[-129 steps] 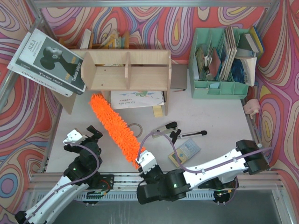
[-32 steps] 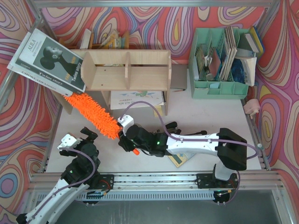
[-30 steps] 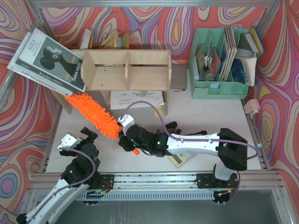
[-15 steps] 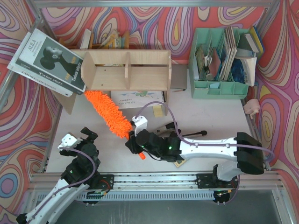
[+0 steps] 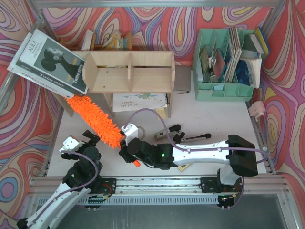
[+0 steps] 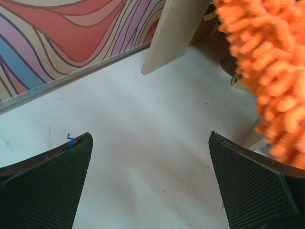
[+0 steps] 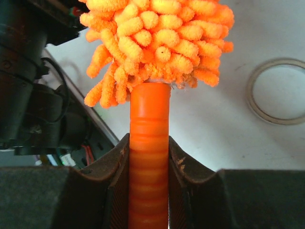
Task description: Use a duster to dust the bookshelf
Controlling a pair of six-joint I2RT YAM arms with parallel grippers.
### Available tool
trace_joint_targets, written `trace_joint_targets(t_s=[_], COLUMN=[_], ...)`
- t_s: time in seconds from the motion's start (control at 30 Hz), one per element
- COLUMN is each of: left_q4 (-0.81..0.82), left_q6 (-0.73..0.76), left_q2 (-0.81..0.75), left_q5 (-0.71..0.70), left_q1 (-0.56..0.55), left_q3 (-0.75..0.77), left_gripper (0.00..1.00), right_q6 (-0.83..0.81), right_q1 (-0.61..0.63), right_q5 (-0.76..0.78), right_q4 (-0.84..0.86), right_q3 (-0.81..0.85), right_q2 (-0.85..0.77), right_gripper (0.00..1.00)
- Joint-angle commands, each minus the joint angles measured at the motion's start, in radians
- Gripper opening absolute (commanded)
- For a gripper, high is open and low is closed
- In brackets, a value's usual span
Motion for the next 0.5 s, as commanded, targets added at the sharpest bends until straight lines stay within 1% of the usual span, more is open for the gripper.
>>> trace_joint_targets(t_s=[0.0, 0.07, 0.13, 0.33, 0.47], left_q4=[0.017, 0.019, 0.019, 0.017, 0.017], left_q6=[0.019, 0.021, 0.022, 0.021, 0.02], left_q2=[-0.013, -0.013, -0.012, -0.014, -0.015], left_q5=[0.003, 0.004, 0.004, 0.003, 0.003], left_q1=[0.005, 0.005, 0.006, 0.006, 0.006], left_q3=[-0.018, -0.018, -0.018, -0.018, -0.018], left_gripper=[0.98, 0.98, 0.98, 0.99, 0.98], right_q6=[0.079, 0.095, 0.069, -0.033, -0.031], right_q1=[0.0, 0.001, -0.001, -0.006, -0.014], right_q5=[0.191, 0.211, 0.185, -0.008, -0.066], right_q4=[0.001, -0.005, 0.005, 0.073, 0.023], right_q3=[-0.034, -0.046, -0.032, 0.023, 0.069], right_q2=[-0.091, -0.099, -0.086, -0.001, 0.058], right_gripper=[0.0, 0.0, 0.0, 0.0, 0.0])
